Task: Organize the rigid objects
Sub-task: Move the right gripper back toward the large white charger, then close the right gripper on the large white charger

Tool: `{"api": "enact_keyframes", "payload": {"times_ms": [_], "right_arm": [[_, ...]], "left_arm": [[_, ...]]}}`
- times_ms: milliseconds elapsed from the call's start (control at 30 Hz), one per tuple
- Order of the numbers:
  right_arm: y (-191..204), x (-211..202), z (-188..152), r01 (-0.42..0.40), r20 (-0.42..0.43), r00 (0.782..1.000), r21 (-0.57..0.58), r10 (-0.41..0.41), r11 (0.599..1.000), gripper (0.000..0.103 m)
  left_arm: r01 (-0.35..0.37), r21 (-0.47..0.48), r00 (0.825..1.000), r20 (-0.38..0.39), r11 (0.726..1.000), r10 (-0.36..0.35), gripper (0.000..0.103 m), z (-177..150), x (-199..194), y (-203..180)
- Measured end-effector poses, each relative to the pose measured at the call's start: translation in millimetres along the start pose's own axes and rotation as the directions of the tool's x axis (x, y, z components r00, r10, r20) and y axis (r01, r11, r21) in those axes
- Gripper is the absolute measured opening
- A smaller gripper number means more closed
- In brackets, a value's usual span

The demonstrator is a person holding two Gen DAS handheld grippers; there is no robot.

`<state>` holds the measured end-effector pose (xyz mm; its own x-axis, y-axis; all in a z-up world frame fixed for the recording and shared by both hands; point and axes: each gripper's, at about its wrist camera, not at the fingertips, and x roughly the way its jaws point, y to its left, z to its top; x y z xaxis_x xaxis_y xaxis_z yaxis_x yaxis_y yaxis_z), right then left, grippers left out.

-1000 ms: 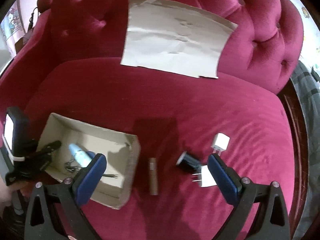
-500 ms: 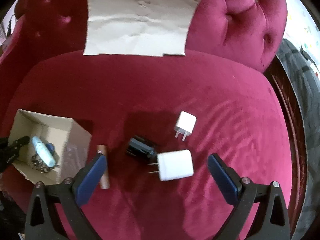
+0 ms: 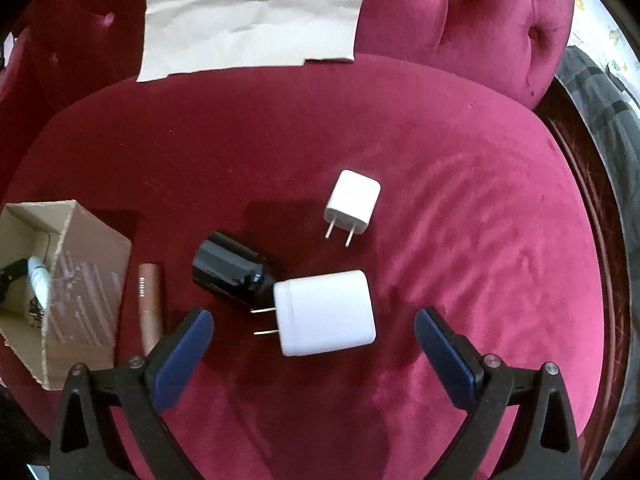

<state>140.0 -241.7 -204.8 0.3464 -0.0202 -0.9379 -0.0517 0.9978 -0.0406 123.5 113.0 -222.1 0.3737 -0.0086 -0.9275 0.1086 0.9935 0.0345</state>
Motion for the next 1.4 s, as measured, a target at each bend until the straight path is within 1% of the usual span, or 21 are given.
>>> {"api": "enact_keyframes", "payload": {"times_ms": [233,367,533,600,667,700,733,900,1000,1233,1400], "right_arm": [[-9,20,-3,0.018,-0.052,0.999,0.029,-0.016,0.999,0.103],[-6,25,-1,0.004,-0.052,0.999,0.032,-0.003,0.999,0.103],[0,25,-2,-0.007,-0.042,0.999,0.005,0.007,1.000,0.101],[4,24,-4,-0.006,-0.040,0.999,0.001,0.006,1.000,0.093],[5,25,-4,-0.006,-0.046,0.999,-0.006,0.005,1.000,0.074],[6,25,-4,-0.006,-0.048,0.999,-0.011,0.005,1.000,0.071],[8,24,-4,0.000,-0.047,0.999,-0.020,-0.001,1.000,0.070],[16,21,-10,0.009,-0.044,0.999,-0.017,-0.010,1.000,0.070],[16,19,-10,0.009,-0.050,0.999,-0.005,-0.009,1.000,0.070],[7,19,-8,0.038,-0.053,0.998,0.015,-0.037,0.999,0.070],[9,5,-9,0.049,-0.038,0.998,0.028,-0.048,0.998,0.070]], "left_arm": [[0.002,-0.001,1.000,0.000,1.000,-0.002,0.005,0,0,1],[0.001,-0.001,1.000,0.001,1.000,-0.001,0.005,0,0,0],[0.001,-0.001,1.000,0.001,1.000,-0.001,0.005,0,0,0],[0.001,0.000,1.000,0.001,1.000,-0.001,0.005,0,0,0],[0.001,0.000,1.000,0.000,1.000,-0.001,0.005,0,0,0],[0.001,0.000,1.000,0.000,1.000,-0.001,0.005,0,0,0],[0.000,0.000,1.000,0.001,1.000,0.000,0.005,0,0,0],[0.001,0.000,1.000,0.000,1.000,-0.001,0.005,0,0,0],[0.001,0.000,1.000,0.001,1.000,-0.001,0.005,0,0,0],[0.001,-0.001,1.000,0.001,1.000,-0.001,0.005,0,0,0],[0.001,-0.001,1.000,0.001,1.000,-0.001,0.005,0,0,0]]}}
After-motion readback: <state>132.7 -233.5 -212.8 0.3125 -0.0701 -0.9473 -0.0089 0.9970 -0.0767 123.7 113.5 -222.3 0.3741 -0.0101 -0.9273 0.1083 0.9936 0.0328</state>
